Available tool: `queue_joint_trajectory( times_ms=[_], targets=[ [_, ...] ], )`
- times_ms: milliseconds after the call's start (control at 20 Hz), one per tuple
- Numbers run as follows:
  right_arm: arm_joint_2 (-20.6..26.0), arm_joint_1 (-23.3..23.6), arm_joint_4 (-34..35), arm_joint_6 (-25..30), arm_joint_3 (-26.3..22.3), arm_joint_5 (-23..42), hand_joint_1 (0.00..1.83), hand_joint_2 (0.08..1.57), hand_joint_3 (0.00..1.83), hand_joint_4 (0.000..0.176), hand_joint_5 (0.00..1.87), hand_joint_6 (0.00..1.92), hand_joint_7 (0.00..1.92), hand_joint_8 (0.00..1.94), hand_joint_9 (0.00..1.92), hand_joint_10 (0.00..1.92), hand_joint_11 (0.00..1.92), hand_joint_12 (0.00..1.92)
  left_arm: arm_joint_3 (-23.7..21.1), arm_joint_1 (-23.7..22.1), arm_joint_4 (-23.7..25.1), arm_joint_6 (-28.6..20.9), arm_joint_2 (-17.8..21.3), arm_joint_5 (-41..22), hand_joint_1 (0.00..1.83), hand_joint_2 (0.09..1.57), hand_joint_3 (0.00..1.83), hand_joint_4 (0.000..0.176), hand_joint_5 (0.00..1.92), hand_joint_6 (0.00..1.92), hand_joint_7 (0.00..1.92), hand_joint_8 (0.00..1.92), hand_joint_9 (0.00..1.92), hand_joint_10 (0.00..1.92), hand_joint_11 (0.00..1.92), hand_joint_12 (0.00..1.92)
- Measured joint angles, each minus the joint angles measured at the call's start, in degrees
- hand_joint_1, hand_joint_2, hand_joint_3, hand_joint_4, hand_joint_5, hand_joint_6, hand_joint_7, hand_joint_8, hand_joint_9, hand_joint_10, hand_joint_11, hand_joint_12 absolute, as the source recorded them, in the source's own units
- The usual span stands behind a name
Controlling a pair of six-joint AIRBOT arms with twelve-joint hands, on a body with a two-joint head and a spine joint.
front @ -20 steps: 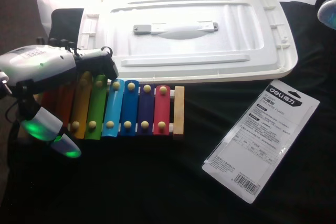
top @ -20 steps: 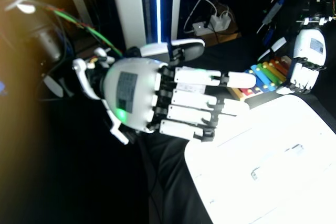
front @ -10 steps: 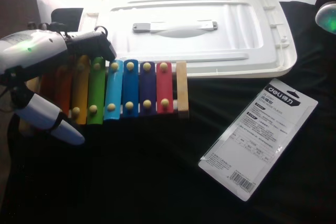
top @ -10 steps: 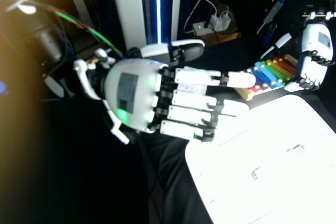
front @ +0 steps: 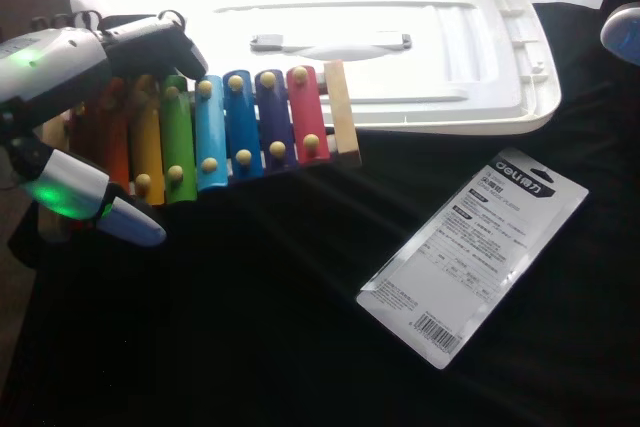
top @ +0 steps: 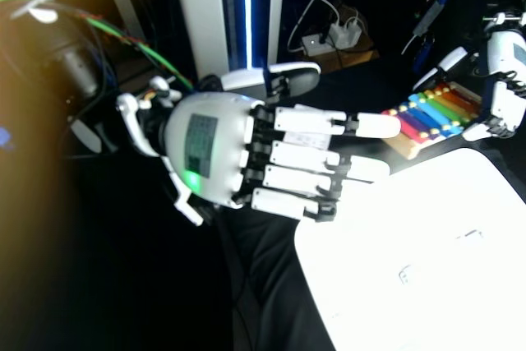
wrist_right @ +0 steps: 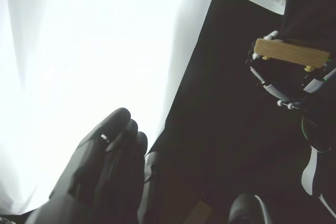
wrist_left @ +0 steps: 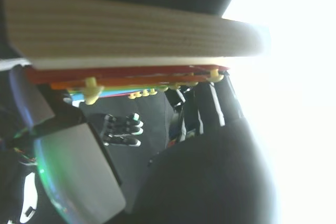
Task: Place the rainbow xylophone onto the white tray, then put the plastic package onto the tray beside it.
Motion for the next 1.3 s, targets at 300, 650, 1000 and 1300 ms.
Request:
queue_joint_trajectory(
  times_ms=[300, 650, 1000, 1300],
  targets=[
    [0.0, 0.0, 0.2, 0.0, 0.0, 0.0, 0.56, 0.93, 0.0, 0.08, 0.27, 0.0, 0.4, 0.0, 0.43, 0.0, 0.19, 1.0, 0.2, 0.7, -3.4, 0.0, 0.0, -3.1, 1.42, 0.97, 0.03, 0.0, 0.27, 1.67, 0.5, 1.74, 0.74, 1.88, 0.86, 1.92],
    [0.0, 0.0, 0.1, 0.0, 0.0, 0.0, 0.56, 0.94, 0.0, 0.074, 0.27, 0.0, 0.4, 0.0, 0.43, 0.0, 0.18, 1.02, -0.4, 1.9, -3.2, 0.0, 0.4, -4.2, 1.29, 0.98, 0.01, 0.0, 0.25, 1.62, 0.54, 1.64, 0.83, 1.72, 0.9, 1.78],
    [0.0, 0.0, 0.0, 0.0, 0.0, 0.0, 0.56, 0.94, 0.0, 0.087, 0.29, 0.0, 0.41, 0.0, 0.44, 0.0, 0.19, 1.03, -1.6, 2.7, 5.4, -4.6, 2.1, -1.2, 1.37, 1.06, 0.03, 0.0, 0.33, 1.41, 0.85, 1.23, 0.76, 1.57, 0.77, 1.67],
    [0.0, 0.0, 0.1, 0.0, 0.0, 0.0, 0.53, 0.93, 0.0, 0.094, 0.28, 0.0, 0.4, 0.0, 0.43, 0.0, 0.2, 1.02, -3.0, 2.7, 16.3, -10.6, 3.3, 4.0, 1.33, 1.15, 0.01, 0.0, 0.34, 1.2, 0.84, 1.24, 0.66, 1.46, 0.63, 1.53]
  ],
)
